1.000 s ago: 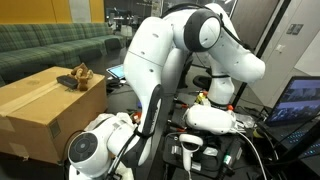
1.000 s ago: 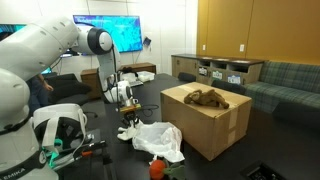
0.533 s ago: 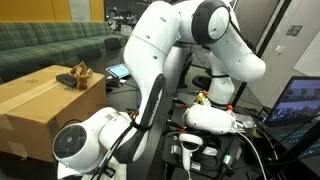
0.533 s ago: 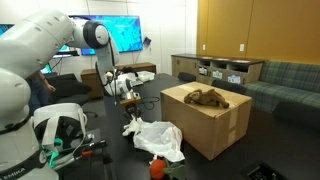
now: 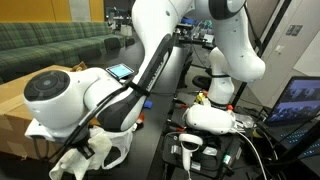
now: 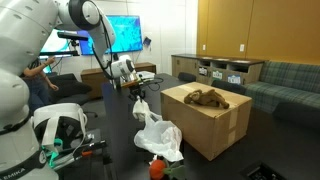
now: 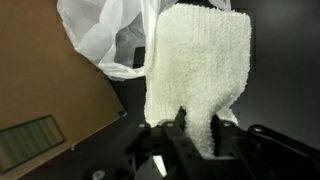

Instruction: Remove the blue object from the box and replace it with the brown toy, remove the orange plush toy and replace it with the gray duster, remove the white plastic from the box and replace it with the towel

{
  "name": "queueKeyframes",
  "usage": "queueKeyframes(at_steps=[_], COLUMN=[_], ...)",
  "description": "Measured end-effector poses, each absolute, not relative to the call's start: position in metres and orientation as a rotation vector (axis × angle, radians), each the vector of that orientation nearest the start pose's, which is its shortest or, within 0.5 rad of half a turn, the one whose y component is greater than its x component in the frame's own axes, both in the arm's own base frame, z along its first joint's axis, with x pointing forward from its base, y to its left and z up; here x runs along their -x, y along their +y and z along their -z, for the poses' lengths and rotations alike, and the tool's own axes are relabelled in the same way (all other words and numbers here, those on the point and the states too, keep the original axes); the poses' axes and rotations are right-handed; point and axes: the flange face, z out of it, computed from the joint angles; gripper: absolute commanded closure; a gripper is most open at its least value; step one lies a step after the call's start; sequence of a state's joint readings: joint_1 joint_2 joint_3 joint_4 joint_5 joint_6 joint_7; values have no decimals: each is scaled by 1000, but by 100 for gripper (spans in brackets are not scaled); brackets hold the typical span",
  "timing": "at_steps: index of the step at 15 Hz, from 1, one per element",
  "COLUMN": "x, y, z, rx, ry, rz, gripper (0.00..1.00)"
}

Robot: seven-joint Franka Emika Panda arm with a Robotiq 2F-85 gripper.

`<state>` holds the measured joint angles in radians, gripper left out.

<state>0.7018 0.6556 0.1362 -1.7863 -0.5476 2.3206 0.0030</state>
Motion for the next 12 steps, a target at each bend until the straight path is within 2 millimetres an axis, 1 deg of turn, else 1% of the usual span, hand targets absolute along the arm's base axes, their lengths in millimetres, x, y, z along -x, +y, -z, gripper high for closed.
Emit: queueKeyframes(at_steps=[2,5,7,10,12], x=[-447,-441,-438,-439,-449], y=[476,496,503,507,499], z=[-216,-263,-290,-328,-349], rx=[2897,2956,2984,3013,3036], ry=[-1827,-1648,-1558,-1437,-1354], rz=[123,223,293,391,447], gripper=[95,95,95,95,95])
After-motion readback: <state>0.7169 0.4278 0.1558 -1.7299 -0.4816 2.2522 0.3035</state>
